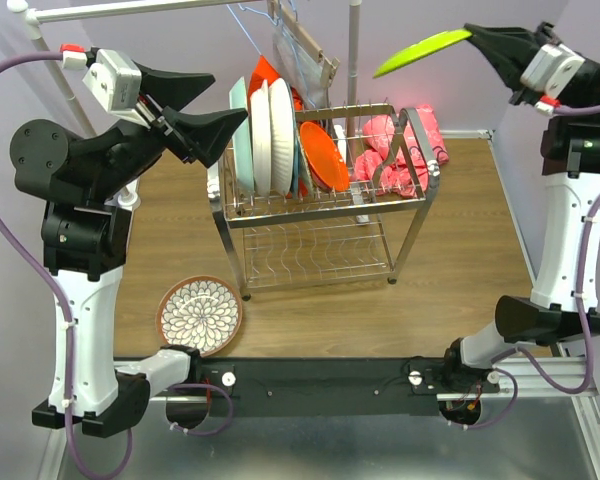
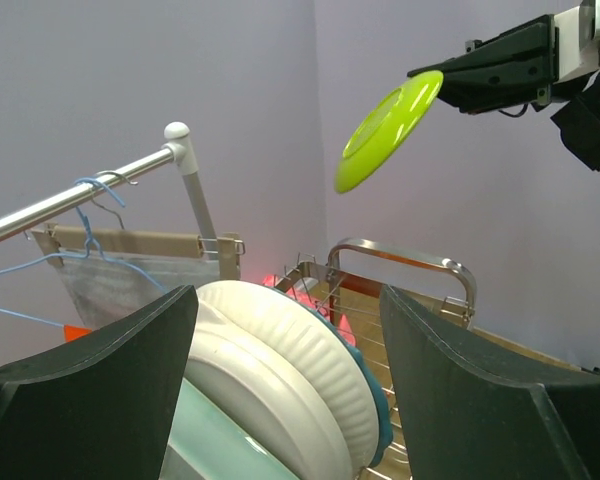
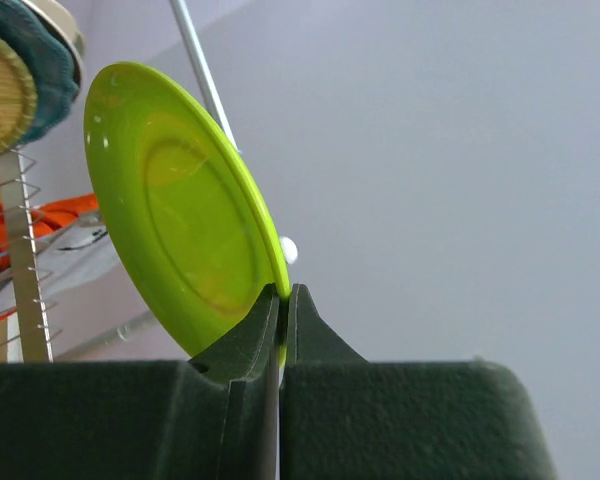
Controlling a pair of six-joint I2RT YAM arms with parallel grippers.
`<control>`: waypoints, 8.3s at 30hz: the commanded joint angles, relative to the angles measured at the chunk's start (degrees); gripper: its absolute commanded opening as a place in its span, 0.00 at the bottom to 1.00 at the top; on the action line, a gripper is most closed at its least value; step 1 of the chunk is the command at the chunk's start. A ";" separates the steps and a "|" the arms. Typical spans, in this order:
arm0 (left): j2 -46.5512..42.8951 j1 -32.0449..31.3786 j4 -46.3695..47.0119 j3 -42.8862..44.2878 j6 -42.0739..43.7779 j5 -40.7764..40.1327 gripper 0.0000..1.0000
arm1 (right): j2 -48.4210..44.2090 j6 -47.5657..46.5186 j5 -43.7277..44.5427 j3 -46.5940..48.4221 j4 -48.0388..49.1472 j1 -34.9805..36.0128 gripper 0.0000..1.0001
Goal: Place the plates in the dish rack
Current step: Pass the plate from the right arm to the left, then pass the plate from the left arm to the right, then insert the plate into the dish rack
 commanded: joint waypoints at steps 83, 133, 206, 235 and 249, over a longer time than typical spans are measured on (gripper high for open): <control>29.02 -51.37 -9.32 22.61 51.82 -66.88 0.00 | -5.05 13.13 7.01 -10.34 -0.06 11.97 0.16; 27.16 -55.76 62.58 -8.44 100.77 -79.98 0.00 | -6.46 111.05 24.62 -14.12 1.96 15.92 0.80; -2.63 -57.26 16.35 -5.88 32.49 -89.38 0.69 | -4.79 62.01 42.36 -9.81 -44.80 28.57 0.01; -9.57 -57.17 17.23 -13.97 29.50 -91.49 0.69 | -4.18 49.62 55.38 -9.56 -48.41 36.14 0.01; -10.98 -57.26 17.23 -15.55 28.18 -91.66 0.69 | -5.76 49.27 56.43 -13.85 -47.09 36.14 0.03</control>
